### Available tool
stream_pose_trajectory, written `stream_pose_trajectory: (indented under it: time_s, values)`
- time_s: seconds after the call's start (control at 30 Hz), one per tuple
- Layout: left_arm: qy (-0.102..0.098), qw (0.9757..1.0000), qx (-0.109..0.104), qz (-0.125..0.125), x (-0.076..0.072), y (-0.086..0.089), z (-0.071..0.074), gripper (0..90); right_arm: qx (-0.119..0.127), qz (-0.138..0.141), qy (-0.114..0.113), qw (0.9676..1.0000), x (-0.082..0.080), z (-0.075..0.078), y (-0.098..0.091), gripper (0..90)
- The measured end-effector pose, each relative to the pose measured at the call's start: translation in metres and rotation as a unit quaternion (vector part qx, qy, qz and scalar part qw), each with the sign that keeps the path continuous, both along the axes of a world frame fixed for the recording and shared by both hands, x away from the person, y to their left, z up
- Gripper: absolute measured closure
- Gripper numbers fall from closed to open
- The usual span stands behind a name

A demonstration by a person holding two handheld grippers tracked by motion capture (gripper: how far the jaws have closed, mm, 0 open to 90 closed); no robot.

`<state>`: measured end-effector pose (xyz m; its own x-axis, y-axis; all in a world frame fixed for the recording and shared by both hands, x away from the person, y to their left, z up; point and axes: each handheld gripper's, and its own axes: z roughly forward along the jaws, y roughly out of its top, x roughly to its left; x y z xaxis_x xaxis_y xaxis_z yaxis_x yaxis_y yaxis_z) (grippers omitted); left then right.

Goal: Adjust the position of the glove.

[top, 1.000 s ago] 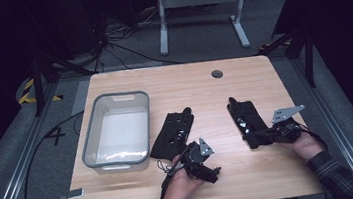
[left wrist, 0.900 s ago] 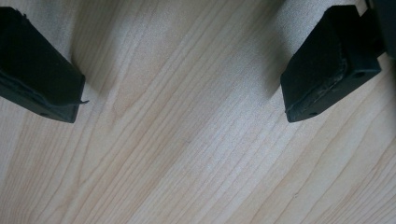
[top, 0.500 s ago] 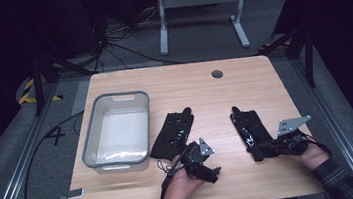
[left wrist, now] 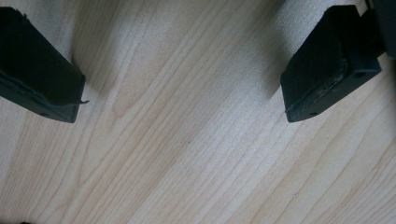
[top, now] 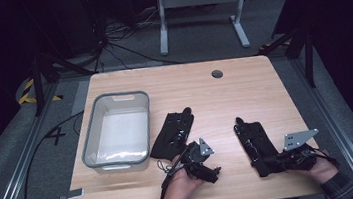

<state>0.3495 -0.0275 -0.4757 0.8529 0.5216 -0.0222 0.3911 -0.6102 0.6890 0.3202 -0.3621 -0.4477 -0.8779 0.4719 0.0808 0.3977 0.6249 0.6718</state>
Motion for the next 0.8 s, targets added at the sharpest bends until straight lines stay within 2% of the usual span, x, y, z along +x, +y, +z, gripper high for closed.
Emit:
stream_pose_trajectory:
  time_s: [0.07,0.2,0.5,0.63,0.8]
  values:
    - [0.0,1.0,-0.001,0.0,0.0,0.0,0.0,0.1,0.011,0.002,-0.004,0.9999,0.002,0.005,-0.001,90.0]
    - [-0.001,1.0,0.0,0.0,0.0,0.0,0.0,0.1,0.017,-0.004,-0.013,0.9998,0.008,0.009,-0.002,90.0]
    - [0.0,1.0,0.0,0.0,0.0,0.0,0.0,0.1,0.016,-0.044,-0.042,0.998,0.051,0.017,-0.005,90.0]
    - [-0.001,1.0,0.0,0.0,0.0,0.0,0.0,0.1,0.016,-0.064,-0.044,0.9969,0.071,0.016,-0.009,90.0]
    - [0.0,1.0,0.0,0.0,0.0,0.0,0.0,0.1,0.011,-0.076,-0.045,0.996,0.086,0.013,-0.01,90.0]
